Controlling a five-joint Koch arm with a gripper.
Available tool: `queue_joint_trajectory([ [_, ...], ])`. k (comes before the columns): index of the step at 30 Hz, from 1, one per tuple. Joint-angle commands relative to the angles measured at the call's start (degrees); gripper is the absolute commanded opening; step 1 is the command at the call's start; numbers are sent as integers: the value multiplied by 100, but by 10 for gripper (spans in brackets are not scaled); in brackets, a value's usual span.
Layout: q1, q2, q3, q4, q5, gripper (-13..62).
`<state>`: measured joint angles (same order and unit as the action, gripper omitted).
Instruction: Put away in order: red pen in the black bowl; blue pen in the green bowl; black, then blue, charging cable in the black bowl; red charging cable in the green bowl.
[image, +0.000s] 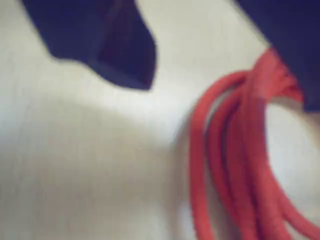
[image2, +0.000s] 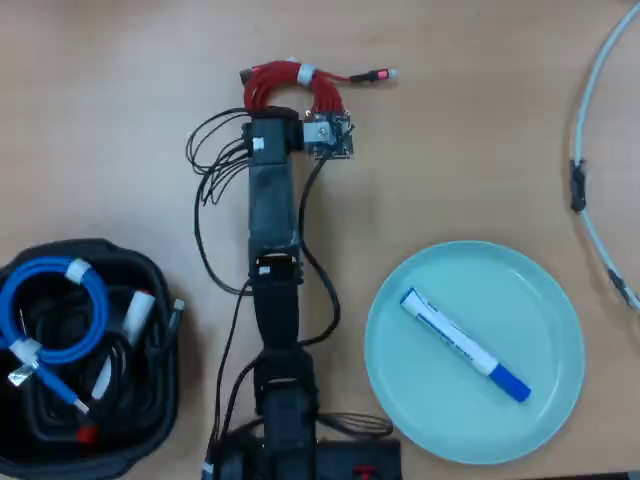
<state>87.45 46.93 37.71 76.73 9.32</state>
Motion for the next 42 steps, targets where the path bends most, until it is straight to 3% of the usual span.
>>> queue_joint_trajectory([
  [1, -26, 0, -677, 44, -79, 316],
  [26, -352, -809, -1055, -62, 18, 301],
  [30, -404, -809, -1063, -62, 18, 215],
  [35, -413, -835, -1020, -9, 18, -93],
  [42, -396, -844, -984, 387, 316, -68],
])
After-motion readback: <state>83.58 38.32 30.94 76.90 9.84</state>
